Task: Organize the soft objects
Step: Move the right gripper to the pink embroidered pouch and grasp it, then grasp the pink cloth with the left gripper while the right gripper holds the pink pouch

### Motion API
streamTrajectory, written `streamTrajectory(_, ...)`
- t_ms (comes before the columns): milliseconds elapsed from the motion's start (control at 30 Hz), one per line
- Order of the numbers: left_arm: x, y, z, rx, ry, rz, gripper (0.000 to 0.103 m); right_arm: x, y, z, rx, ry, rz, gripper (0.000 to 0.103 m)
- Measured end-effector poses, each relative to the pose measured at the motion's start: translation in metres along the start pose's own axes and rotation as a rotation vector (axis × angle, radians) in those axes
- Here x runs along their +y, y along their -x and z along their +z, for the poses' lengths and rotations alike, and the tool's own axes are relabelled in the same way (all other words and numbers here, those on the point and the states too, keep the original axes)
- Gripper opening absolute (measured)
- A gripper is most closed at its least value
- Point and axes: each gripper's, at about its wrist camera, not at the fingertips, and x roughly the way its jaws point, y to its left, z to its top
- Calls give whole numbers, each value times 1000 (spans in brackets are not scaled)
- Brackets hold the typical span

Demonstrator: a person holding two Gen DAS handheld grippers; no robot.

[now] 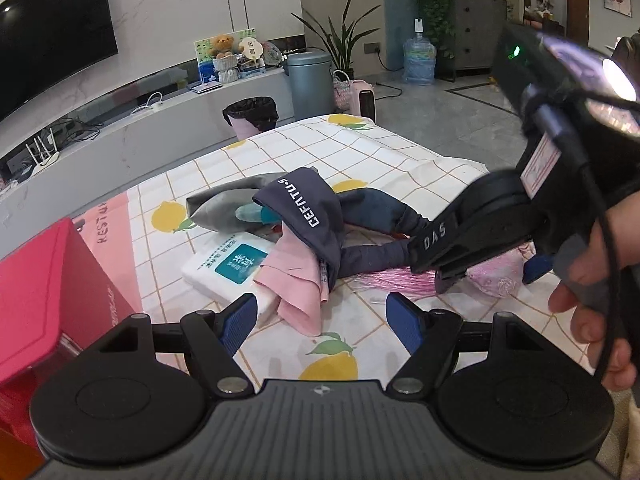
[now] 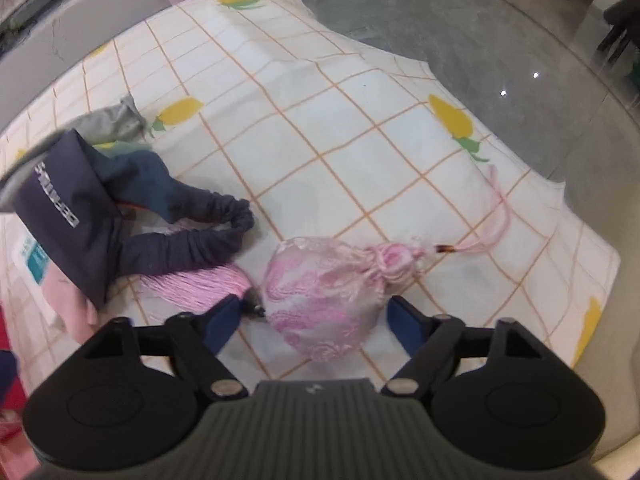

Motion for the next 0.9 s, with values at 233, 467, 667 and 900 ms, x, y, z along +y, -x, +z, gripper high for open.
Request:
streamTrajectory(233,4,-8,-9,-43,-14,-9,86,6,17,-5,-26,67,0,60)
streamTrajectory(467,11,-26,-16,-14,25,13,86,-17,79,-17,-215,24,31,60)
streamTrajectory(667,14,-39,-12,-16,40,15,86,-19,71,-19,-185,14,-4,60)
streamTrajectory(900,25,-48,-5,-40,127,-13,77,-16,70,-20,-199,49,-88,60)
